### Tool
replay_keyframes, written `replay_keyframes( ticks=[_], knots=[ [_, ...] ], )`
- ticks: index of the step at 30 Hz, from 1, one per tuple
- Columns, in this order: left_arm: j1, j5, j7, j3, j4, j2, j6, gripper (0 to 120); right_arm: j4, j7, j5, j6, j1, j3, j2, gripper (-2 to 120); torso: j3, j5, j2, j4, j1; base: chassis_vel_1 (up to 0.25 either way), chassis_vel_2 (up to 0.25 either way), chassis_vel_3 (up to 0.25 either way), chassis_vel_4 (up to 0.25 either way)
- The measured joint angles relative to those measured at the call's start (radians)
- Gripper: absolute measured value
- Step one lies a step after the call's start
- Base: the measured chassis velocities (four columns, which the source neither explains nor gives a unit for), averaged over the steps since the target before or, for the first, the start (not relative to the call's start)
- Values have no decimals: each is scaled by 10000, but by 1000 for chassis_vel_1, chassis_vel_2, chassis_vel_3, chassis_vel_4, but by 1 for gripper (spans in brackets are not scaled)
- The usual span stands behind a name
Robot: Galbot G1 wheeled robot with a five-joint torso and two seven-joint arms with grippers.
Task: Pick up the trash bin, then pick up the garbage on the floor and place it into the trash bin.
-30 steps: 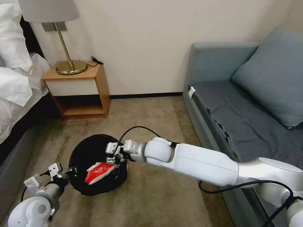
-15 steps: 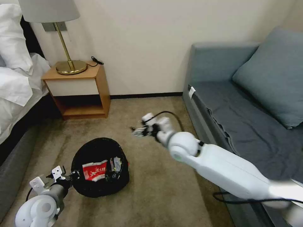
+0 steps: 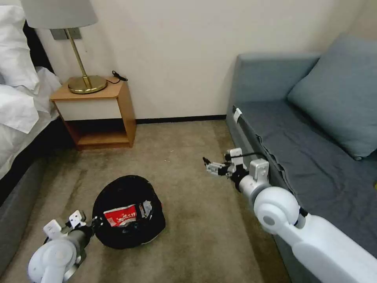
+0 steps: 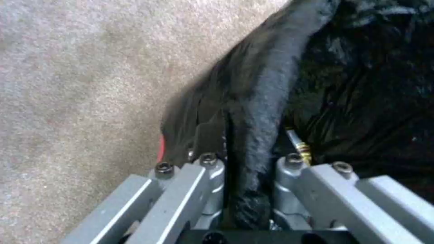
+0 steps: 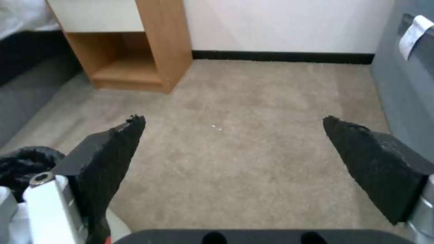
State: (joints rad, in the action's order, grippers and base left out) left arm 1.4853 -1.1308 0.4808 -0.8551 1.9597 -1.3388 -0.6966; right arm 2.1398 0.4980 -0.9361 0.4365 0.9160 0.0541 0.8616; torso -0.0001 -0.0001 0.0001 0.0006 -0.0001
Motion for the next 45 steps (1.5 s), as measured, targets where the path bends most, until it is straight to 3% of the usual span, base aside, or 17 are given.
replay_keyframes(
  ticks=[6, 8, 12, 14, 17, 18, 22, 29, 31, 32, 35, 36, 39, 40, 44, 45],
  knots=[
    [47, -54, 50, 11, -3, 57, -9, 37, 394, 92, -37, 18, 757, -607, 203, 100, 0, 2, 0, -7, 0, 0, 0, 0, 0],
    [53, -58, 48, 7, -13, 63, -9, 40, 426, 92, -33, 21, 837, -665, 218, 100, 0, 2, 0, -6, 0, 0, 0, 0, 0],
    [81, -90, -42, 2, -13, 99, -27, 60, 705, 91, 64, 58, 1474, -1101, 268, 100, 0, 1, 0, -6, 0, 0, 0, 0, 0],
    [79, -93, -50, 2, -7, 102, -28, 62, 726, 88, 83, 59, 1525, -1138, 267, 100, 0, 1, 0, -5, 0, 0, 0, 0, 0],
    [76, -99, -101, 2, 82, 157, -33, 77, 888, 57, 179, 74, 1894, -1492, 261, 100, 0, 1, 0, -5, 0, 0, 0, 0, 0],
    [76, -99, -101, 2, 82, 157, -33, 77, 888, 57, 179, 74, 1894, -1492, 261, 100, 0, 1, 0, -5, 0, 0, 0, 0, 0],
    [226, 434, -562, -60, 472, 224, -3, 94, 1188, -44, 487, 78, 2744, -2213, 336, 100, 0, 1, 0, -6, 0, 0, 0, 0, 0],
    [518, 1412, -781, -151, 1052, 276, 64, 100, 1480, -31, 748, 89, 3705, -2895, 579, 100, 1, 0, 0, -6, 0, 0, 0, 0, 0],
    [746, 2666, -1483, -165, 1479, 229, 627, 100, 1626, -101, 1091, 57, 4177, -3333, 708, 100, 1, 2, 0, -5, 0, 0, 0, 0, 0],
    [746, 2666, -1483, -165, 1479, 229, 627, 100, 1626, -101, 1091, 57, 4177, -3333, 708, 100, 1, 2, 0, -5, 0, 0, 0, 0, 0],
    [858, 3935, -2456, -9, 1638, 72, 1999, 100, 1649, -871, 2417, -455, 4647, -3823, 894, 100, 0, 3, -1, -6, 0, 0, 0, 0, 0],
    [858, 3935, -2456, -9, 1638, 72, 1999, 100, 1649, -871, 2417, -455, 4647, -3823, 894, 100, 0, 3, -1, -6, 0, 0, 0, 0, 0],
    [1028, 5559, -3681, 265, 1550, -152, 3827, 100, 1576, -1993, 4288, -1417, 5270, -4356, 1238, 100, 0, 3, -1, -7, 0, 0, 0, 0, 0],
    [1028, 5559, -3681, 265, 1550, -152, 3827, 100, 1576, -1993, 4288, -1417, 5270, -4356, 1238, 100, 0, 3, -1, -7, 0, 0, 0, 0, 0],
    [1466, 7431, -4268, 1108, 1450, -705, 6406, 100, 1441, -3002, 6320, -2577, 6289, -4930, 2300, 100, 0, 4, -1, -9, 0, 0, 0, 0, 0],
    [1466, 7431, -4268, 1108, 1450, -705, 6406, 100, 1441, -3002, 6320, -2577, 6289, -4930, 2300, 100, 0, 4, -1, -9, 0, 0, 0, 0, 0]
  ],
)
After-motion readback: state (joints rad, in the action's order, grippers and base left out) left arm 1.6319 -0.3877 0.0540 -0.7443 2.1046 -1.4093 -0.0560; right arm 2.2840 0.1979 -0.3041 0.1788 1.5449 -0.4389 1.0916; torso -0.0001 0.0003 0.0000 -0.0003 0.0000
